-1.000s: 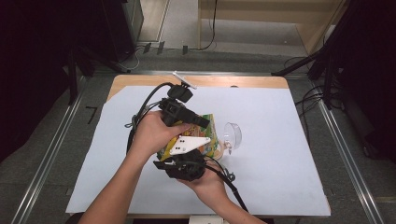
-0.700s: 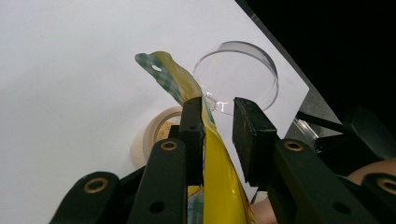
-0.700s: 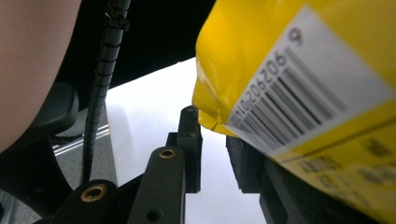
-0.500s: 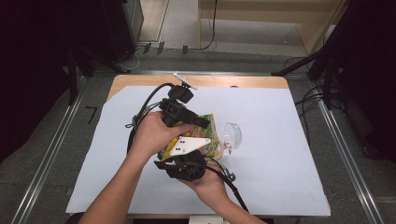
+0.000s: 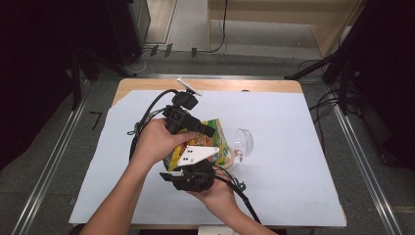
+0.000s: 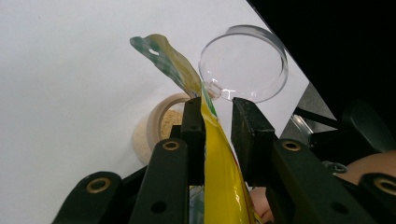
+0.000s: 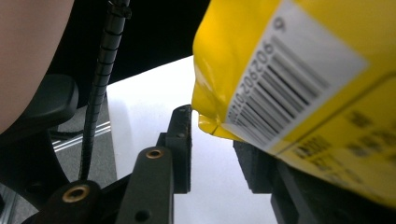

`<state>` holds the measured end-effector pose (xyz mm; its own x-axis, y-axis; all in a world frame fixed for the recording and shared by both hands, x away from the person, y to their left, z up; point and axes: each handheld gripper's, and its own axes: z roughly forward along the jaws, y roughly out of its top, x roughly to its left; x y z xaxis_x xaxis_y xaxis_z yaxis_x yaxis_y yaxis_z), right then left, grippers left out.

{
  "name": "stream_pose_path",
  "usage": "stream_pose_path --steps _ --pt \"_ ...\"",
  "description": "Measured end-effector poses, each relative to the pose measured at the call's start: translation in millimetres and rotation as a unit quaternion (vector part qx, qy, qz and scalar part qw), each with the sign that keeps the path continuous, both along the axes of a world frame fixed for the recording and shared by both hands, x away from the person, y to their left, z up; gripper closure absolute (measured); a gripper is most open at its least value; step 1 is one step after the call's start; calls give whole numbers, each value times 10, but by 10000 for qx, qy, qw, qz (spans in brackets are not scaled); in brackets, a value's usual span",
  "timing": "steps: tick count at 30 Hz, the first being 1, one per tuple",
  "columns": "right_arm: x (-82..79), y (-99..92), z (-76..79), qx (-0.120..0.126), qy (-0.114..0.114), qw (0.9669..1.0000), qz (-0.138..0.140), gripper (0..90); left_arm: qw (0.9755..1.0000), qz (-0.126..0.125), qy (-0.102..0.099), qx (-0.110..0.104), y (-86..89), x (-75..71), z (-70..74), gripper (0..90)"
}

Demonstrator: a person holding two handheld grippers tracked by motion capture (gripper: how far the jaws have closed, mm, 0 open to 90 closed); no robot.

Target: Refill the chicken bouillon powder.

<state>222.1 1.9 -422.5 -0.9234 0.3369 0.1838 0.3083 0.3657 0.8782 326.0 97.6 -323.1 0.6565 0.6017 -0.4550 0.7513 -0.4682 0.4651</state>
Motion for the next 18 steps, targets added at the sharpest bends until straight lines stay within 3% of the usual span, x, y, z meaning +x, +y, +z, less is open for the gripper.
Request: stream_pose_path --steps 7,12,18 --pt "-29 46 -45 -23 37 10000 68 594 10000 8 36 -31 88 -4 -29 786" --pt "-37 63 -83 -99 4 9999 90 592 9999 -12 98 -46 127 -26 -53 804" --pt "-59 96 -133 -163 4 9998 141 536 9996 -80 176 -181 221 -40 -88 837"
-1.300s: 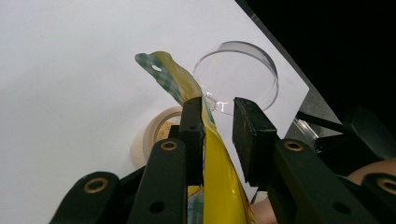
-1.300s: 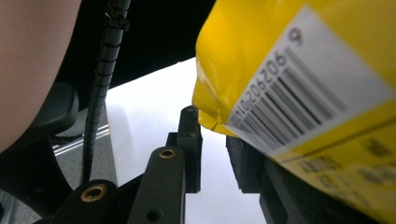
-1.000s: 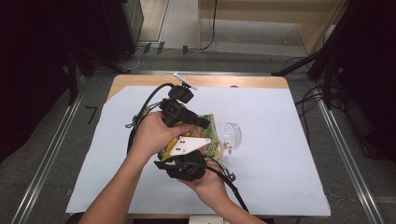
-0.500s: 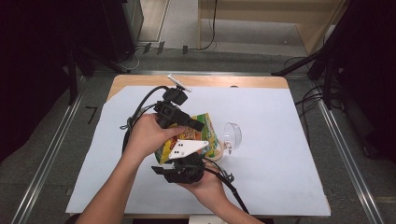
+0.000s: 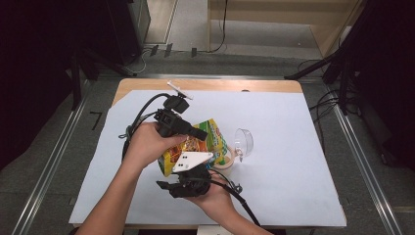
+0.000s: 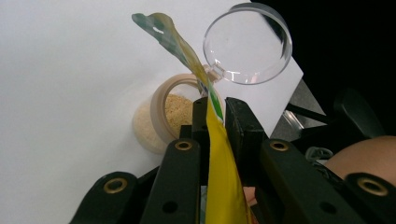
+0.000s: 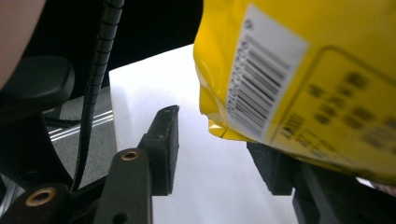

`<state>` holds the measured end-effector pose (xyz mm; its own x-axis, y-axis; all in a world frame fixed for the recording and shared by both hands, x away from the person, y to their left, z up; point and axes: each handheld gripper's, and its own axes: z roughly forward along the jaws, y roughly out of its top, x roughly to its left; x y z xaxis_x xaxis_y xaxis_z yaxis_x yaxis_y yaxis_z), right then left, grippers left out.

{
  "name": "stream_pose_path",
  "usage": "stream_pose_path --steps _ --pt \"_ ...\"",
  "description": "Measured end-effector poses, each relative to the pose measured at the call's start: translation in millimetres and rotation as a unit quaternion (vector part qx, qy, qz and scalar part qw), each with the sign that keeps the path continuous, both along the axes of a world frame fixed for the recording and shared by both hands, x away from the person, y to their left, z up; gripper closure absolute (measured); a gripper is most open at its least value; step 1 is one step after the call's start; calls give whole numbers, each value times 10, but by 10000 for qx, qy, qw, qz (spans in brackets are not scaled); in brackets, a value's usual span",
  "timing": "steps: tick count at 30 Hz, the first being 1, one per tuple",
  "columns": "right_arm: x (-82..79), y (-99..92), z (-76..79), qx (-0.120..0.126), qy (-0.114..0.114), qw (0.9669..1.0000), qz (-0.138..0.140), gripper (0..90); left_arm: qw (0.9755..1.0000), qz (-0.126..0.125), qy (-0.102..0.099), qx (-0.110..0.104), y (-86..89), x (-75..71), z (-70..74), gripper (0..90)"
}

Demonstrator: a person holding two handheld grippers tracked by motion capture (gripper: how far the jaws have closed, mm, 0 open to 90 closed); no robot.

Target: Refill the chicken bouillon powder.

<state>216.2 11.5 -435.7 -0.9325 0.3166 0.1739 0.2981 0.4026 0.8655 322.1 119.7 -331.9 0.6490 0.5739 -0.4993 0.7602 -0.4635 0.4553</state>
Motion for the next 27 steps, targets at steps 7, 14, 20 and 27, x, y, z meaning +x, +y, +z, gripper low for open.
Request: stream_pose_path --steps 7,14,20,27 --pt "-18 40 -71 -50 -18 10000 56 492 10000 -77 -5 16 86 -31 -12 859" --pt "-26 28 -128 -77 55 9999 120 475 9999 -113 86 -11 155 -41 -40 869" --pt "-4 -15 -177 -138 114 9998 72 473 9998 -194 93 22 171 -51 -67 876" --pt "-26 -48 -209 -240 50 9997 76 475 9996 -249 134 -17 223 -61 -93 877"
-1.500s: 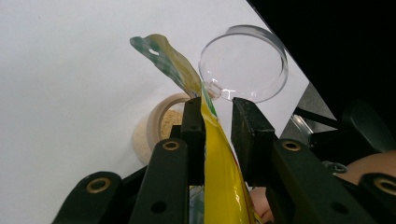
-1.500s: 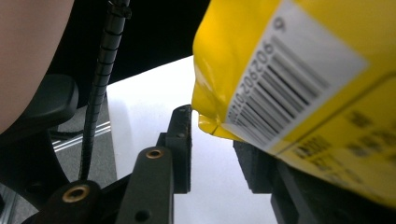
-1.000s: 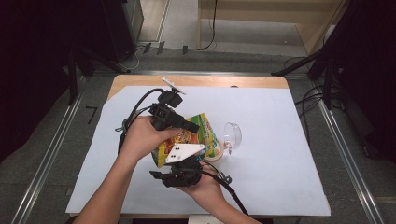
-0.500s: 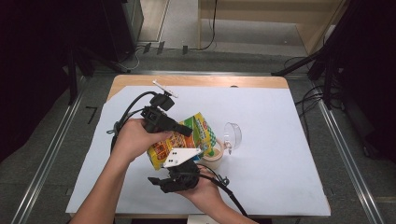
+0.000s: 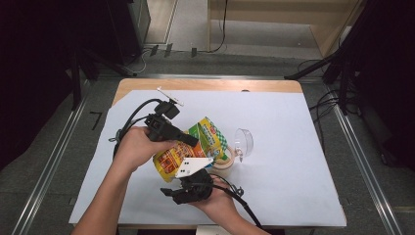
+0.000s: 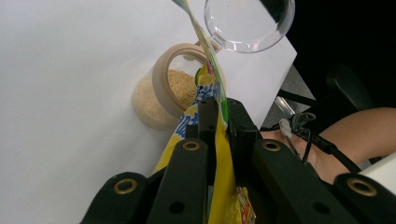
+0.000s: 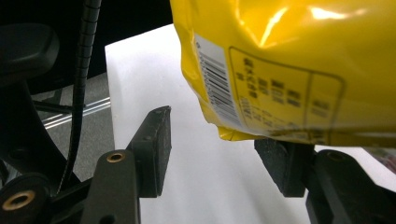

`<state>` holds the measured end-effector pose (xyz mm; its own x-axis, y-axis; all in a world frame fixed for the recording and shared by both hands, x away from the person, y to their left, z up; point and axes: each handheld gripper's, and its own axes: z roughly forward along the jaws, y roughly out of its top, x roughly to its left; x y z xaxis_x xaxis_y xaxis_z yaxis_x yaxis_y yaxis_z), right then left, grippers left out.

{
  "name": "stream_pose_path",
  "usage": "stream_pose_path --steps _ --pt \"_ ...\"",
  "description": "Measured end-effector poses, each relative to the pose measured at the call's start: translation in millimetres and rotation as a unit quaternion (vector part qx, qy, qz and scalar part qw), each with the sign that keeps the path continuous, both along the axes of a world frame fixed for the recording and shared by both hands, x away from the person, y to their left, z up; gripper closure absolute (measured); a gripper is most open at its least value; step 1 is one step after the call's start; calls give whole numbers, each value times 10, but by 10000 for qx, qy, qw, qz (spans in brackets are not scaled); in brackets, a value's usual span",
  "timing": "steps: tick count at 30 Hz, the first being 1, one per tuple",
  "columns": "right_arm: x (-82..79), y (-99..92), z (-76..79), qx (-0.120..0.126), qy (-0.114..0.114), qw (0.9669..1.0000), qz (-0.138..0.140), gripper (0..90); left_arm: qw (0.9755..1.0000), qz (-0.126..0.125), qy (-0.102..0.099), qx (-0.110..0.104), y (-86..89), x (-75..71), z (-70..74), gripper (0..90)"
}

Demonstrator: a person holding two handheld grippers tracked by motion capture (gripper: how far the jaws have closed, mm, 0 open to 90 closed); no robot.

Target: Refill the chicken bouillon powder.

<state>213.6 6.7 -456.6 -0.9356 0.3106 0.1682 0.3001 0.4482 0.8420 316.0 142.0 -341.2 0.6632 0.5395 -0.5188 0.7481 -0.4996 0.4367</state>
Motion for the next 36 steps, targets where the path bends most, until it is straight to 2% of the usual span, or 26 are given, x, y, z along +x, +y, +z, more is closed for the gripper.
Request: stream_pose_path --steps 4,8,10,14,20,26,36 --pt "0 -9 -23 -59 -20 10000 -15 467 10000 -10 48 -70 58 -15 -16 880" --pt "-9 -18 -64 -56 11 10000 -25 456 10000 -24 17 3 114 -38 -17 883" --pt "-10 -24 -78 -36 -66 10000 -52 445 10000 -28 -30 62 151 -45 -22 883" --pt "-6 -40 -88 -49 -64 9999 -87 445 10000 -5 -17 39 217 -52 -37 881" --pt "22 -70 -114 -82 -100 9997 -182 442 9999 5 -1 114 277 -51 -63 873" --pt "60 -96 -122 -175 -152 9995 -231 455 10000 -19 53 70 267 -33 -97 847" --pt "90 -118 -125 -349 -199 9988 -273 471 9998 -33 42 -173 213 19 -194 811"
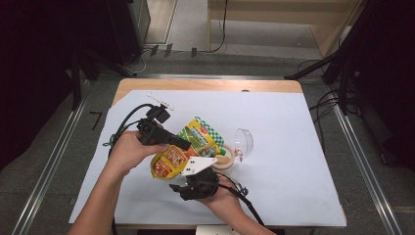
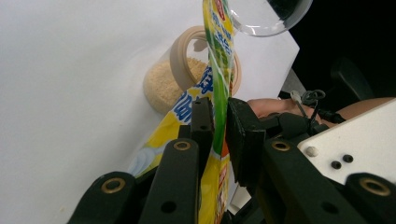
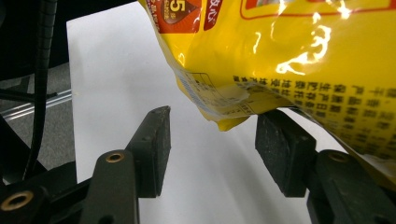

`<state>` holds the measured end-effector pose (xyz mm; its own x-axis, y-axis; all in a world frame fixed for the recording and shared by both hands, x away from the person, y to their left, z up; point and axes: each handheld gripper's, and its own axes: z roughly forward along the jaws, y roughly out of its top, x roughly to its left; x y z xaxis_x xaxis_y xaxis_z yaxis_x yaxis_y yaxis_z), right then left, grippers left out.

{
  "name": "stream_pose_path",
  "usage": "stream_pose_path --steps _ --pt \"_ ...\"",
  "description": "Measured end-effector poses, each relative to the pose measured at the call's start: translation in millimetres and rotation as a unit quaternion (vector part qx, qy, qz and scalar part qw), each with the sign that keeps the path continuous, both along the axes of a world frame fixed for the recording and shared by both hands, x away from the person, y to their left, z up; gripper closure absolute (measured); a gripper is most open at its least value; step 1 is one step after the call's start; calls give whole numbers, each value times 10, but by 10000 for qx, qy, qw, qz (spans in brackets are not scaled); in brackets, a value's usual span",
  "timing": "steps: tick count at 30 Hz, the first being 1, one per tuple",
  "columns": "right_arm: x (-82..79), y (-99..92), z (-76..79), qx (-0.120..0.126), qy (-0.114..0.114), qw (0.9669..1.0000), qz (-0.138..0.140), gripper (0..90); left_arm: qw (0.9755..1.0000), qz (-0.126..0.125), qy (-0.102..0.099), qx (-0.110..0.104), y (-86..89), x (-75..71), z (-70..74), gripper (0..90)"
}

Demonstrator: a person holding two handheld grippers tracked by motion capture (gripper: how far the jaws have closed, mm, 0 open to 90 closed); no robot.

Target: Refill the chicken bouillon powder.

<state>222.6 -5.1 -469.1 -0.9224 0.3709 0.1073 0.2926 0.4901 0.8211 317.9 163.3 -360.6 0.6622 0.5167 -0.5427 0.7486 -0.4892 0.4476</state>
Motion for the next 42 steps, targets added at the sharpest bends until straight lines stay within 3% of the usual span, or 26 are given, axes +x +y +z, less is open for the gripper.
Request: stream_pose_path --steps 9,18,27,42 --pt "-9 14 7 -192 -179 9997 22 492 9998 -115 -144 -25 -125 15 -95 792" --pt "-18 14 8 -134 -177 9997 127 494 9990 -362 -157 -210 -4 34 -115 862" --pt "-37 -8 22 -50 -151 9998 107 478 9984 -337 -220 -409 161 45 -59 867" --pt "-123 -106 110 76 -154 9998 64 472 9950 -544 -384 -743 292 17 14 889"
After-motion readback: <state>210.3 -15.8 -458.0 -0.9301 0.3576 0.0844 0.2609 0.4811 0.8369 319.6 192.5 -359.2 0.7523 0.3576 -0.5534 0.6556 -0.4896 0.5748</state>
